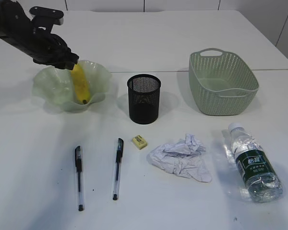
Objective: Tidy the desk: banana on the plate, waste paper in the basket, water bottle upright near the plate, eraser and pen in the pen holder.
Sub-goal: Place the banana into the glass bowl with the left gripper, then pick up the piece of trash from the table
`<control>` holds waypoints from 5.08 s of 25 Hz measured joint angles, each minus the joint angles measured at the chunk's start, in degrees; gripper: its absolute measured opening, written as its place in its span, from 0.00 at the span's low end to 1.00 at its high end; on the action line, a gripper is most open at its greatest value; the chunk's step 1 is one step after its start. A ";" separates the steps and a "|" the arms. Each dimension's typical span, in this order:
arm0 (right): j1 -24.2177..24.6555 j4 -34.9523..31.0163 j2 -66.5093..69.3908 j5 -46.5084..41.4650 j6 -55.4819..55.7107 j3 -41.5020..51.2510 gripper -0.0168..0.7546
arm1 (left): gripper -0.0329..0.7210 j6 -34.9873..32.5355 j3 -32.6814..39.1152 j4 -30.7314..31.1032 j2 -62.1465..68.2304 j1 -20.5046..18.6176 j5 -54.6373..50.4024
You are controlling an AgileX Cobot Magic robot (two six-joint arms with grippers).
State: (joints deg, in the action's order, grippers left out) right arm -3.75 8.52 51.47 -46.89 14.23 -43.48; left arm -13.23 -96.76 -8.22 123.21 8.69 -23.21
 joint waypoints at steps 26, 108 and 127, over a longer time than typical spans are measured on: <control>0.00 -38.44 13.92 2.30 -36.26 0.00 0.71 | 0.49 0.00 0.00 0.00 -8.94 0.00 -10.26; -4.62 -75.08 53.50 3.18 -142.82 -12.18 0.71 | 0.49 0.00 0.00 5.35 -11.37 0.00 -25.60; -5.68 -77.20 58.85 10.57 -144.91 -12.65 0.67 | 0.49 0.00 0.00 5.35 -11.37 0.00 -25.60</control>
State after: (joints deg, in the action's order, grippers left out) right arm -9.43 -68.68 110.31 -36.32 -130.68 -56.13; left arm -13.23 -96.76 -2.87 111.84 8.69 -48.82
